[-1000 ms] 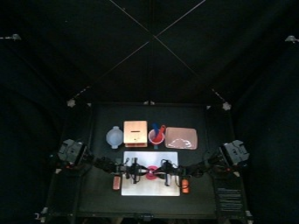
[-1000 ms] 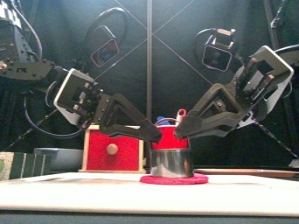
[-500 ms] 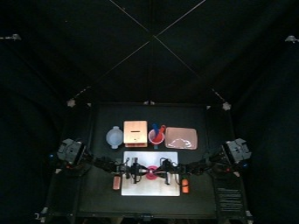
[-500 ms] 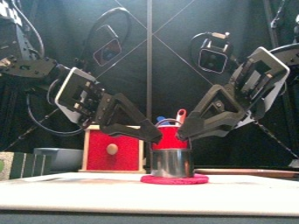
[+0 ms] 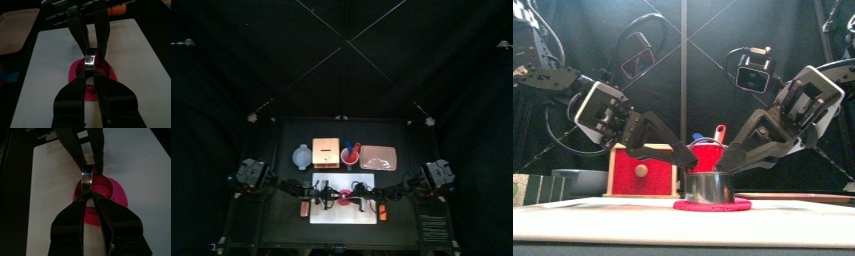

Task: Get the cutter from the drawer then cut the dough then place the extra dough in the bowl
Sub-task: Cut the dough

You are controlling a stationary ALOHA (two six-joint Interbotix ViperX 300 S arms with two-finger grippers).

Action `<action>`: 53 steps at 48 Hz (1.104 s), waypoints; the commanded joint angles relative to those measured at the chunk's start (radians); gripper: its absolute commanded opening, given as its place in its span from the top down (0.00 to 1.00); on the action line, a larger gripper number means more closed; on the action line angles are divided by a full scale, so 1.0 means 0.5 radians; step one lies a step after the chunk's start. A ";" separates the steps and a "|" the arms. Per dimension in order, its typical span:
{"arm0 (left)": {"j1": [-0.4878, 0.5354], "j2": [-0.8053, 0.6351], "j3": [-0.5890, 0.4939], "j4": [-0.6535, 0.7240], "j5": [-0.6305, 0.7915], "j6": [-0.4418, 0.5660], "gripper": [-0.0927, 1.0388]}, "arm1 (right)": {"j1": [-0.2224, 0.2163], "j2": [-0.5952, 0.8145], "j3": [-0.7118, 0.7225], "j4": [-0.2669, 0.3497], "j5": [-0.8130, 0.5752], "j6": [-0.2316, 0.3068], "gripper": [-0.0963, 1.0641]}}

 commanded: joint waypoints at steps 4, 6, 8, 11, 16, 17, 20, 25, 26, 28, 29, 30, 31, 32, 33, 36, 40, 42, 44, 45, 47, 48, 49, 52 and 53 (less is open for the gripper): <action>-0.095 0.067 -0.015 0.031 0.110 0.003 0.58 | -0.074 0.092 0.040 0.040 0.071 0.018 0.45; -0.095 0.080 -0.018 0.031 0.114 0.003 0.58 | -0.074 0.095 0.037 0.037 0.071 0.018 0.45; -0.095 0.095 -0.018 0.031 0.114 0.000 0.59 | -0.074 0.095 0.040 0.037 0.071 0.018 0.45; -0.101 0.114 -0.021 0.028 0.114 -0.003 0.59 | -0.074 0.095 0.037 0.040 0.071 0.018 0.45; -0.095 0.135 -0.025 0.028 0.117 -0.006 0.59 | -0.077 0.098 0.037 0.040 0.071 0.018 0.45; -0.095 0.141 -0.021 0.025 0.117 -0.006 0.59 | -0.080 0.098 0.037 0.037 0.071 0.015 0.45; -0.095 0.153 -0.025 0.021 0.123 -0.012 0.59 | -0.086 0.104 0.037 0.037 0.071 0.015 0.45; -0.101 0.193 -0.021 0.012 0.129 -0.034 0.59 | -0.098 0.120 0.034 0.040 0.071 0.015 0.45; -0.101 0.196 -0.021 0.012 0.129 -0.040 0.59 | -0.098 0.123 0.031 0.040 0.071 0.015 0.45; -0.101 0.209 -0.021 0.006 0.129 -0.067 0.59 | -0.101 0.132 0.028 0.040 0.071 0.015 0.45; -0.101 0.212 -0.021 0.009 0.129 -0.080 0.59 | -0.104 0.138 0.028 0.040 0.071 0.015 0.45; -0.101 0.218 -0.018 0.006 0.129 -0.089 0.59 | -0.104 0.141 0.025 0.040 0.071 0.015 0.45; -0.101 0.221 -0.018 0.006 0.129 -0.098 0.59 | -0.104 0.144 0.021 0.040 0.071 0.015 0.45; -0.101 0.227 -0.018 0.009 0.129 -0.110 0.60 | -0.104 0.147 0.025 0.040 0.071 0.015 0.45; -0.101 0.230 -0.018 0.006 0.129 -0.123 0.59 | -0.104 0.156 0.021 0.037 0.071 0.015 0.45; -0.101 0.255 -0.015 0.006 0.129 -0.150 0.59 | -0.110 0.175 0.015 0.040 0.071 0.015 0.45; -0.101 0.276 -0.015 0.006 0.129 -0.169 0.60 | -0.114 0.199 0.003 0.037 0.071 0.015 0.45; -0.101 0.282 -0.018 0.009 0.132 -0.175 0.60 | -0.117 0.212 -0.003 0.040 0.071 0.015 0.45; -0.101 0.285 -0.018 0.009 0.138 -0.178 0.60 | -0.120 0.218 -0.003 0.037 0.071 0.015 0.45; -0.095 0.285 -0.018 0.009 0.138 -0.178 0.60 | -0.123 0.221 -0.003 0.037 0.077 0.015 0.45; -0.095 0.285 -0.015 0.009 0.147 -0.178 0.60 | -0.126 0.224 0.000 0.040 0.071 0.015 0.45; -0.092 0.285 -0.015 0.009 0.150 -0.178 0.60 | -0.126 0.227 0.000 0.037 0.071 0.015 0.45; -0.092 0.285 -0.018 0.006 0.153 -0.178 0.60 | -0.126 0.230 0.003 0.037 0.071 0.018 0.45; -0.092 0.285 -0.021 0.006 0.175 -0.178 0.60 | -0.123 0.239 0.000 0.037 0.077 0.015 0.45; -0.095 0.285 -0.021 0.006 0.181 -0.178 0.60 | -0.123 0.242 0.000 0.037 0.077 0.015 0.45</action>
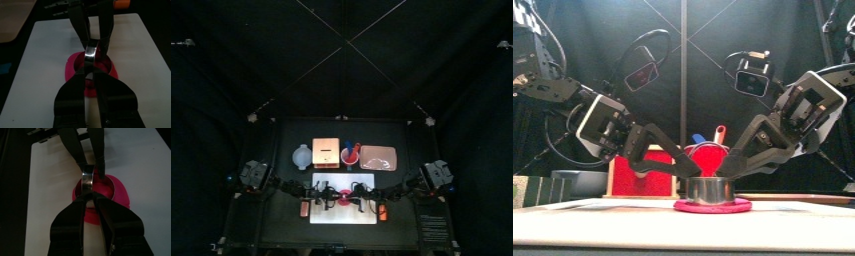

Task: Get the cutter from the drawer then cut the dough then place the extra dough in the bowl
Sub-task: Cut the dough

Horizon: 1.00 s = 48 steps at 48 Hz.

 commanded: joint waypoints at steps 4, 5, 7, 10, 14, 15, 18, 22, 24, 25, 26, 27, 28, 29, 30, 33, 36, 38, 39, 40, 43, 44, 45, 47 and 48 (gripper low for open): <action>-0.086 0.153 0.009 0.012 0.199 -0.037 0.60 | -0.117 0.184 0.015 0.040 0.086 0.015 0.45; -0.086 0.153 0.009 0.015 0.209 -0.037 0.60 | -0.120 0.187 0.018 0.040 0.089 0.015 0.45; -0.083 0.153 0.009 0.012 0.227 -0.037 0.60 | -0.120 0.196 0.015 0.040 0.101 0.015 0.45; -0.083 0.153 0.009 0.012 0.233 -0.037 0.60 | -0.120 0.202 0.015 0.037 0.107 0.015 0.45; -0.080 0.153 0.009 0.012 0.255 -0.037 0.60 | -0.120 0.206 0.018 0.040 0.114 0.015 0.45; -0.080 0.153 0.009 0.009 0.267 -0.037 0.60 | -0.120 0.202 0.021 0.040 0.117 0.015 0.45; -0.077 0.153 0.009 0.006 0.295 -0.037 0.60 | -0.120 0.206 0.028 0.037 0.126 0.015 0.45; -0.077 0.153 0.009 0.012 0.313 -0.034 0.60 | -0.120 0.206 0.043 0.040 0.172 0.015 0.45; -0.077 0.153 0.009 0.012 0.319 -0.034 0.60 | -0.120 0.202 0.049 0.040 0.209 0.015 0.45; -0.074 0.153 0.009 0.012 0.319 -0.034 0.60 | -0.120 0.206 0.055 0.037 0.230 0.015 0.45; -0.077 0.153 0.009 0.012 0.319 -0.034 0.60 | -0.120 0.206 0.058 0.037 0.245 0.015 0.45; -0.077 0.153 0.009 0.012 0.319 -0.034 0.60 | -0.120 0.202 0.058 0.040 0.267 0.015 0.45; -0.077 0.153 0.009 0.012 0.319 -0.034 0.60 | -0.120 0.206 0.061 0.040 0.279 0.015 0.45; -0.077 0.153 0.009 0.012 0.319 -0.034 0.60 | -0.120 0.206 0.061 0.040 0.285 0.015 0.45; -0.077 0.153 0.009 0.012 0.319 -0.034 0.60 | -0.120 0.206 0.064 0.040 0.295 0.015 0.45; -0.077 0.153 0.009 0.012 0.319 -0.034 0.60 | -0.120 0.206 0.064 0.037 0.307 0.015 0.45; -0.077 0.153 0.009 0.015 0.319 -0.034 0.60 | -0.120 0.206 0.071 0.037 0.310 0.015 0.45; -0.077 0.153 0.009 0.012 0.319 -0.034 0.60 | -0.120 0.206 0.077 0.040 0.313 0.015 0.45; -0.077 0.153 0.009 0.012 0.319 -0.034 0.60 | -0.123 0.206 0.080 0.040 0.310 0.015 0.45; -0.077 0.153 0.009 0.012 0.319 -0.034 0.60 | -0.120 0.206 0.080 0.040 0.313 0.015 0.45; -0.077 0.150 0.009 0.015 0.319 -0.034 0.60 | -0.120 0.209 0.080 0.040 0.316 0.018 0.45; -0.077 0.150 0.006 0.012 0.319 -0.034 0.60 | -0.120 0.212 0.083 0.040 0.316 0.018 0.45; -0.077 0.150 0.006 0.015 0.319 -0.034 0.60 | -0.123 0.212 0.083 0.040 0.319 0.018 0.45; -0.077 0.150 0.006 0.015 0.319 -0.031 0.60 | -0.123 0.224 0.083 0.040 0.328 0.018 0.45; -0.077 0.150 0.003 0.012 0.319 -0.031 0.60 | -0.123 0.233 0.083 0.040 0.337 0.018 0.45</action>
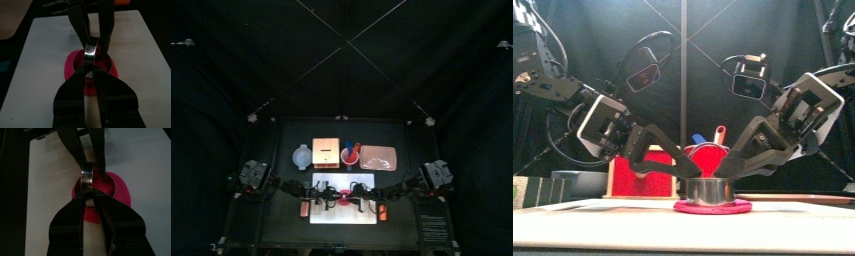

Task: Get the cutter from the drawer then cut the dough then place the extra dough in the bowl
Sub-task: Cut the dough

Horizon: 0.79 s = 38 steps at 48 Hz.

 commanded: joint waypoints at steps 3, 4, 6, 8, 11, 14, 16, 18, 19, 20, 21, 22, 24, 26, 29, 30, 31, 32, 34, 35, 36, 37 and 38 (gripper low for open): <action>-0.077 0.147 0.015 0.018 0.212 -0.031 0.60 | -0.107 0.233 0.086 0.040 0.209 0.021 0.45; -0.077 0.147 0.015 0.018 0.212 -0.031 0.60 | -0.104 0.242 0.086 0.040 0.218 0.021 0.45; -0.074 0.147 0.015 0.018 0.212 -0.031 0.60 | -0.107 0.252 0.080 0.040 0.224 0.021 0.45; -0.074 0.144 0.015 0.018 0.218 -0.031 0.60 | -0.107 0.255 0.080 0.040 0.224 0.021 0.45; -0.077 0.141 0.015 0.018 0.230 -0.031 0.60 | -0.107 0.255 0.080 0.040 0.224 0.021 0.45; -0.077 0.141 0.015 0.018 0.236 -0.031 0.60 | -0.107 0.258 0.080 0.040 0.224 0.021 0.45; -0.074 0.141 0.015 0.018 0.239 -0.031 0.60 | -0.107 0.258 0.080 0.040 0.224 0.021 0.45; -0.074 0.141 0.015 0.018 0.239 -0.031 0.60 | -0.107 0.258 0.080 0.040 0.224 0.021 0.45; -0.074 0.141 0.015 0.018 0.239 -0.031 0.60 | -0.107 0.258 0.080 0.040 0.224 0.021 0.45; -0.074 0.141 0.015 0.018 0.239 -0.031 0.60 | -0.107 0.261 0.080 0.040 0.224 0.021 0.45; -0.074 0.141 0.015 0.018 0.242 -0.028 0.60 | -0.107 0.261 0.080 0.040 0.224 0.021 0.45; -0.074 0.141 0.015 0.018 0.242 -0.028 0.60 | -0.107 0.264 0.080 0.040 0.227 0.021 0.45; -0.074 0.141 0.012 0.018 0.242 -0.028 0.60 | -0.107 0.267 0.080 0.040 0.230 0.021 0.45; -0.074 0.141 0.012 0.018 0.242 -0.028 0.60 | -0.107 0.270 0.083 0.040 0.242 0.021 0.45; -0.074 0.135 0.012 0.018 0.249 -0.028 0.60 | -0.107 0.273 0.083 0.040 0.264 0.021 0.45; -0.077 0.135 0.015 0.018 0.252 -0.028 0.60 | -0.110 0.273 0.083 0.040 0.273 0.021 0.45; -0.074 0.129 0.012 0.018 0.255 -0.028 0.60 | -0.110 0.273 0.083 0.040 0.276 0.021 0.45; -0.074 0.123 0.009 0.018 0.258 -0.028 0.60 | -0.110 0.273 0.083 0.040 0.282 0.021 0.45; -0.074 0.117 0.006 0.018 0.261 -0.025 0.60 | -0.110 0.273 0.083 0.040 0.291 0.021 0.45; -0.074 0.107 0.003 0.018 0.261 -0.025 0.60 | -0.110 0.273 0.083 0.040 0.291 0.021 0.45; -0.074 0.098 0.003 0.021 0.261 -0.025 0.60 | -0.110 0.273 0.086 0.040 0.301 0.021 0.45; -0.074 0.092 0.003 0.021 0.264 -0.025 0.60 | -0.110 0.273 0.086 0.037 0.304 0.021 0.45; -0.077 0.086 0.000 0.021 0.264 -0.025 0.60 | -0.110 0.273 0.086 0.040 0.310 0.021 0.45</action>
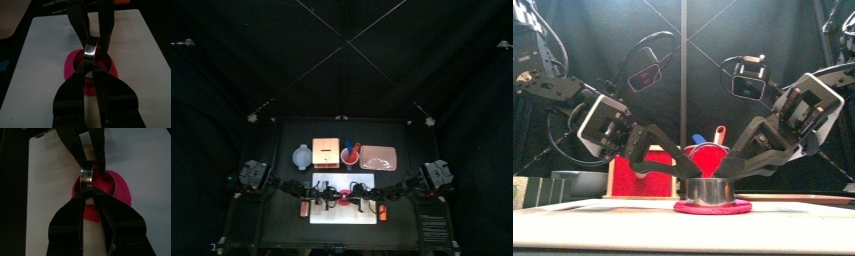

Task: Get the cutter from the drawer then cut the dough then place the extra dough in the bowl
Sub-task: Cut the dough

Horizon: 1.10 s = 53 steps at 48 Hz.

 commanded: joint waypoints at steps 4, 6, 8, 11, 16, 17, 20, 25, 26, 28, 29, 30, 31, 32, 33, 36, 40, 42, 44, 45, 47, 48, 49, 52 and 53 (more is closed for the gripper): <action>-0.077 0.074 0.015 0.028 0.224 -0.018 0.60 | -0.101 0.276 0.089 0.043 0.252 0.021 0.45; -0.077 0.055 0.015 0.028 0.236 -0.018 0.60 | -0.101 0.276 0.089 0.043 0.270 0.021 0.45; -0.077 0.046 0.012 0.028 0.249 -0.018 0.60 | -0.101 0.276 0.092 0.043 0.285 0.021 0.45; -0.077 0.025 0.003 0.028 0.267 -0.018 0.60 | -0.101 0.276 0.092 0.043 0.301 0.021 0.45; -0.077 0.003 -0.012 0.037 0.310 -0.015 0.60 | -0.101 0.276 0.092 0.043 0.319 0.021 0.45; -0.077 0.003 -0.012 0.040 0.316 -0.018 0.60 | -0.101 0.276 0.092 0.043 0.322 0.021 0.45; -0.077 -0.006 -0.018 0.046 0.331 -0.018 0.60 | -0.101 0.276 0.092 0.043 0.334 0.021 0.45; -0.080 -0.006 -0.025 0.049 0.337 -0.018 0.60 | -0.101 0.276 0.092 0.043 0.337 0.021 0.45; -0.077 -0.006 -0.025 0.049 0.337 -0.015 0.60 | -0.101 0.276 0.092 0.043 0.337 0.021 0.45; -0.077 -0.003 -0.025 0.049 0.337 -0.015 0.60 | -0.101 0.273 0.083 0.043 0.341 0.021 0.45; -0.077 -0.006 -0.025 0.049 0.337 -0.018 0.60 | -0.101 0.270 0.080 0.040 0.337 0.021 0.45; -0.077 -0.003 -0.025 0.049 0.337 -0.018 0.59 | -0.101 0.267 0.074 0.037 0.337 0.021 0.45; -0.077 -0.006 -0.028 0.049 0.337 -0.018 0.59 | -0.101 0.258 0.064 0.025 0.337 0.015 0.45; -0.077 -0.006 -0.025 0.049 0.337 -0.018 0.58 | -0.101 0.245 0.055 0.018 0.337 0.015 0.45; -0.077 -0.006 -0.025 0.049 0.337 -0.018 0.58 | -0.101 0.236 0.049 0.012 0.337 0.015 0.45; -0.080 -0.006 -0.025 0.049 0.337 -0.018 0.58 | -0.101 0.199 0.031 -0.028 0.365 0.015 0.45; -0.077 -0.006 -0.028 0.049 0.337 -0.018 0.58 | -0.101 0.181 0.040 -0.049 0.408 0.021 0.45; -0.077 -0.003 -0.031 0.049 0.337 -0.018 0.58 | -0.104 0.193 0.046 -0.046 0.414 0.021 0.45; -0.077 -0.003 -0.034 0.049 0.337 -0.018 0.58 | -0.104 0.212 0.046 -0.046 0.423 0.021 0.45; -0.077 -0.003 -0.034 0.049 0.337 -0.018 0.58 | -0.107 0.221 0.049 -0.043 0.426 0.021 0.45; -0.074 -0.003 -0.034 0.049 0.337 -0.018 0.58 | -0.107 0.245 0.049 -0.043 0.439 0.021 0.45; -0.074 -0.003 -0.034 0.049 0.337 -0.018 0.58 | -0.104 0.255 0.043 -0.043 0.448 0.025 0.45; -0.074 -0.003 -0.034 0.049 0.337 -0.018 0.58 | -0.107 0.261 0.043 -0.043 0.457 0.021 0.45; -0.074 -0.003 -0.031 0.049 0.337 -0.015 0.58 | -0.107 0.267 0.034 -0.043 0.472 0.021 0.45; -0.074 -0.006 -0.031 0.049 0.337 -0.015 0.58 | -0.107 0.264 0.034 -0.043 0.472 0.025 0.45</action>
